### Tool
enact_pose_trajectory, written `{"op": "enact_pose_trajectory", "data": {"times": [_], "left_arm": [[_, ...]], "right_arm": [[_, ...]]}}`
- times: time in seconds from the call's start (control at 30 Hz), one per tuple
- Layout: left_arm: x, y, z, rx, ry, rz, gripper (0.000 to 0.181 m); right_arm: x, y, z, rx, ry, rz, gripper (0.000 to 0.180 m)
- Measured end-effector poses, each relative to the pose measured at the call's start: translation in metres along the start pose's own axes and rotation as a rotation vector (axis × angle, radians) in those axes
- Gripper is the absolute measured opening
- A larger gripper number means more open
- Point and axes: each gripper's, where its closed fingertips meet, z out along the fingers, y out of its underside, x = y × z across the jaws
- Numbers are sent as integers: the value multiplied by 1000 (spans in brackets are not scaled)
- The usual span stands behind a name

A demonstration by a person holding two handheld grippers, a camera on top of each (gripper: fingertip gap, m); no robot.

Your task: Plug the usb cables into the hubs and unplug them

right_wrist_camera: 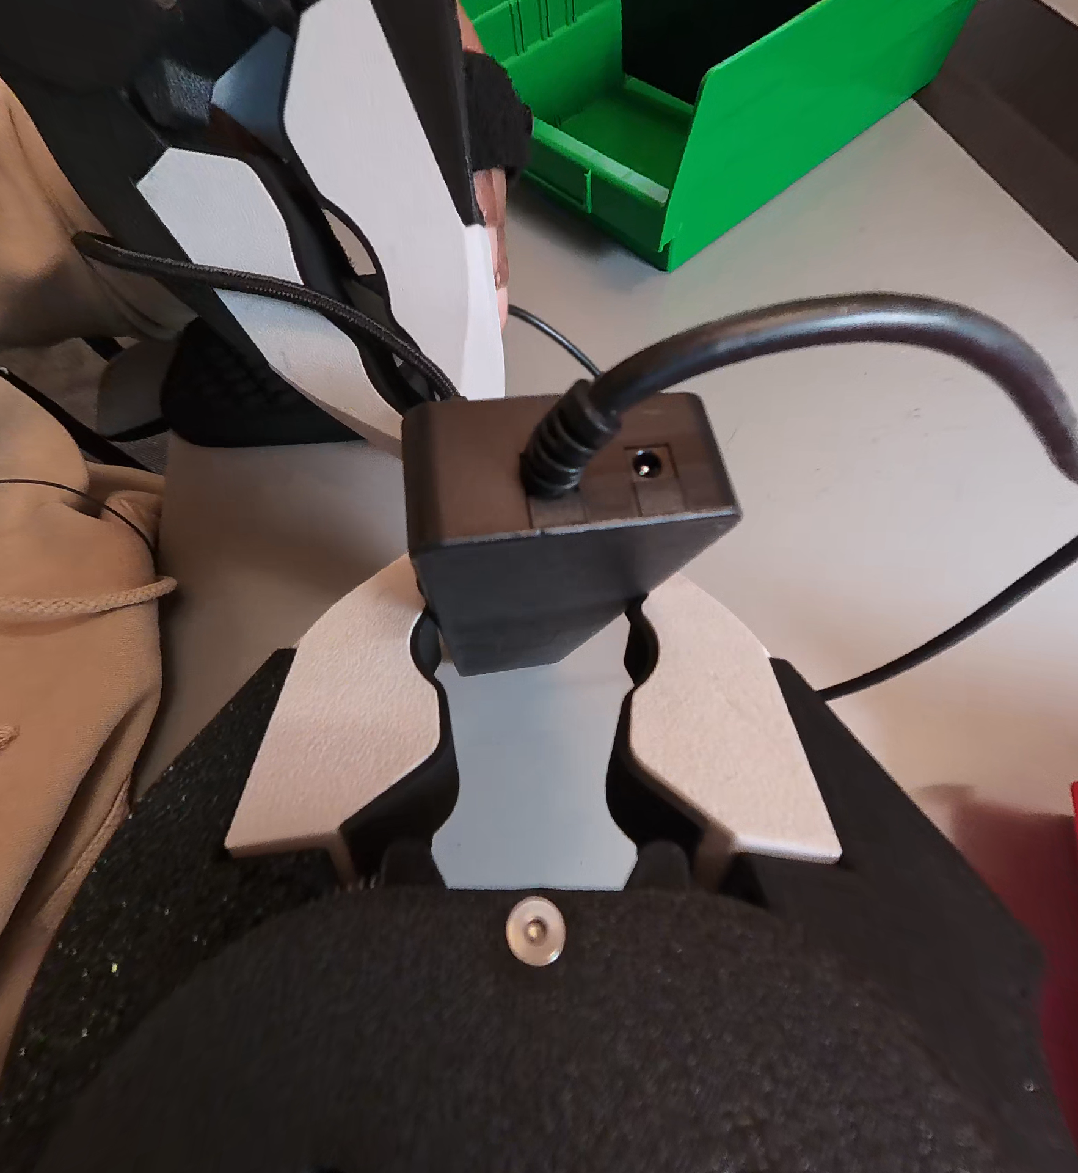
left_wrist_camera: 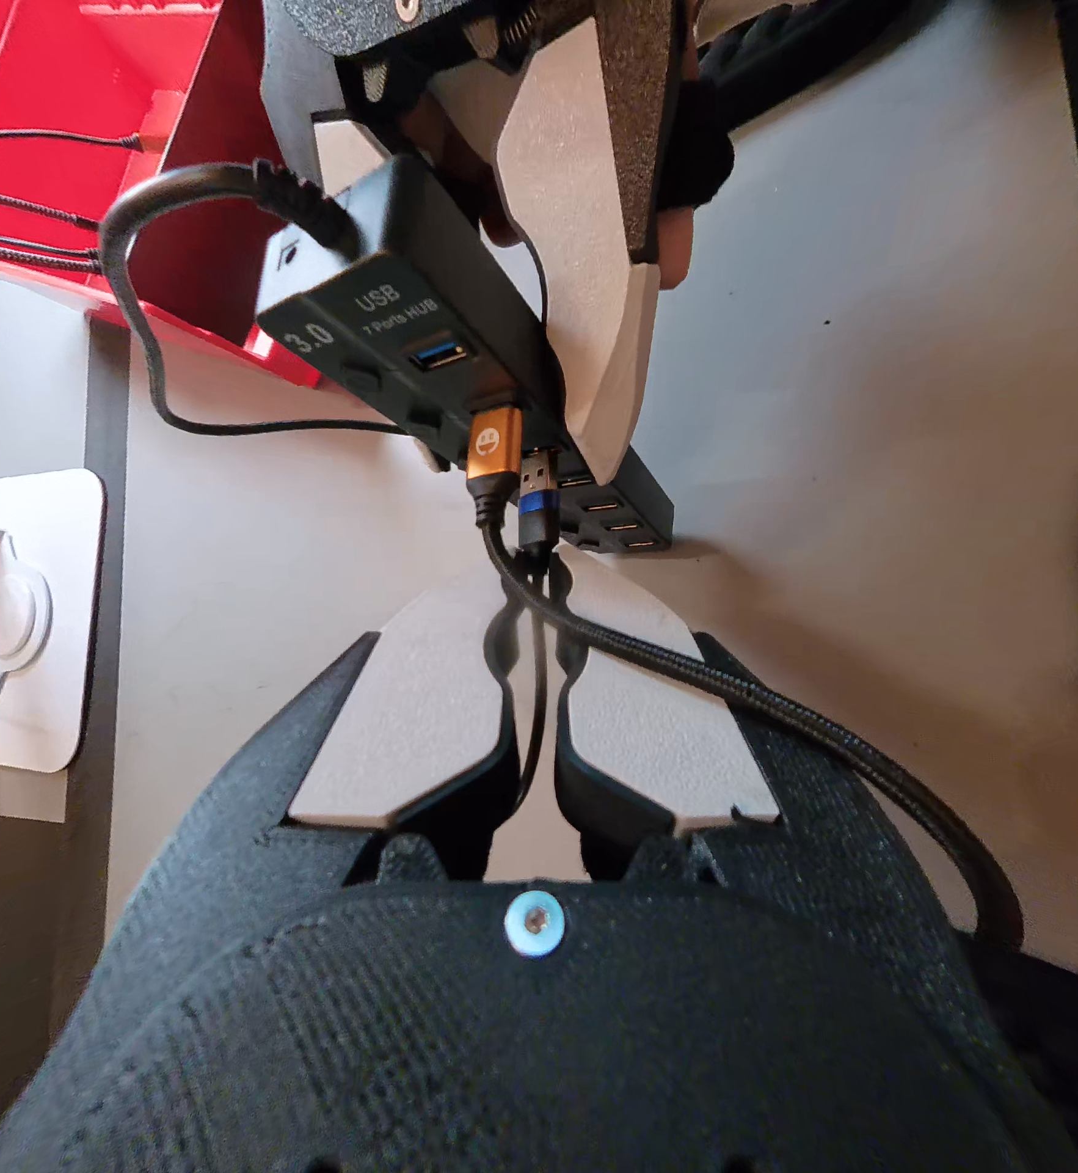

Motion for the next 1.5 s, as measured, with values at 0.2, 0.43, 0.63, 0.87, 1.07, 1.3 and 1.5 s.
{"op": "enact_pose_trajectory", "data": {"times": [0.2,0.43,0.63,0.87,1.07,1.3,1.5], "left_arm": [[-1,-9,-5,93,8,-13,7],[6,-35,-20,302,-6,100,6],[18,-47,-31,451,-30,267,6],[23,-50,-34,544,-68,365,6],[39,-51,-39,601,-78,511,6],[50,-41,-38,673,-39,555,6],[50,-46,-35,707,-38,535,6]], "right_arm": [[-1,2,0,24,-21,24,57],[-12,-6,-8,141,-173,98,57],[-28,-12,-13,226,-369,160,56],[-39,-13,-16,263,-482,164,56],[-52,-11,-13,222,-531,129,56],[-63,-5,-9,151,-492,48,56],[-65,-6,-14,151,-452,12,56]]}}
